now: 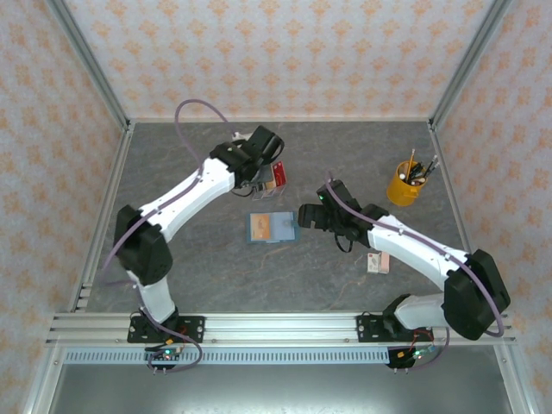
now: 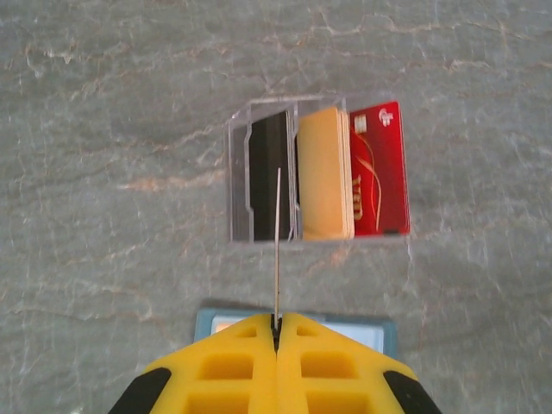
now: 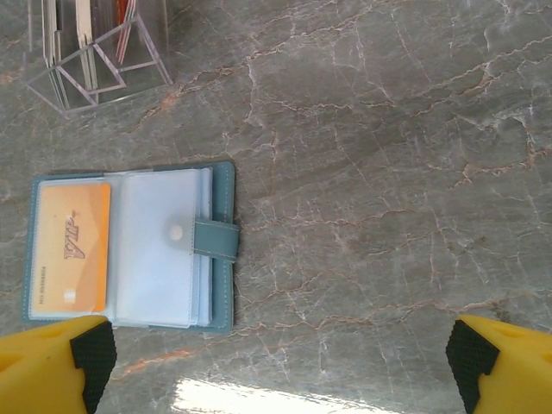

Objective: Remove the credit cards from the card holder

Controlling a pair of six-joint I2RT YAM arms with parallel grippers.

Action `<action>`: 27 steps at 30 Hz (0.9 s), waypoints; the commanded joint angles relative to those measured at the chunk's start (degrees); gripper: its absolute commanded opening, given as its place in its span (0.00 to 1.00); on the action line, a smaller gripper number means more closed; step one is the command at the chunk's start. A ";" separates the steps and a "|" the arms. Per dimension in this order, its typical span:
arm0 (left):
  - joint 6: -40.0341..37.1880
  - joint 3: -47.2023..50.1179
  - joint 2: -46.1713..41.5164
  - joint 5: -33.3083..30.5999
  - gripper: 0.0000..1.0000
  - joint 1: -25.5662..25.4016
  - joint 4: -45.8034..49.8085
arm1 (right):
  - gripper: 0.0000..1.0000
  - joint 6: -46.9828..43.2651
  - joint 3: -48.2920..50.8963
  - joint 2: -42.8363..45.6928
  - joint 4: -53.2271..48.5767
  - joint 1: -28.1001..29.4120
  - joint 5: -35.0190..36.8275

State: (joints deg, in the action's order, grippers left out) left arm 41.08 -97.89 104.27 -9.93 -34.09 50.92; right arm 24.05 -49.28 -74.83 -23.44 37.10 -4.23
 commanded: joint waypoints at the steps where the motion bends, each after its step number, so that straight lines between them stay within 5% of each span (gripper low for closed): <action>1: 0.59 -6.39 5.54 -5.85 0.00 0.51 3.78 | 1.00 0.89 1.50 0.97 1.20 -0.19 1.46; 10: -0.52 -16.78 18.16 -4.61 0.00 4.01 5.97 | 1.00 1.96 2.90 0.67 2.17 -0.19 0.06; 21: -0.84 -20.05 23.82 -1.30 0.00 4.93 5.94 | 1.00 1.64 1.18 -2.34 1.05 -0.19 -0.85; 27: 0.82 -20.06 24.50 1.58 0.17 5.07 7.31 | 1.00 1.39 0.51 -2.91 0.68 -0.19 -0.95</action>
State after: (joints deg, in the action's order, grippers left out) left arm 40.73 -116.55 127.72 -9.61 -29.23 55.18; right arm 25.12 -47.11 -77.43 -22.24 37.08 -5.37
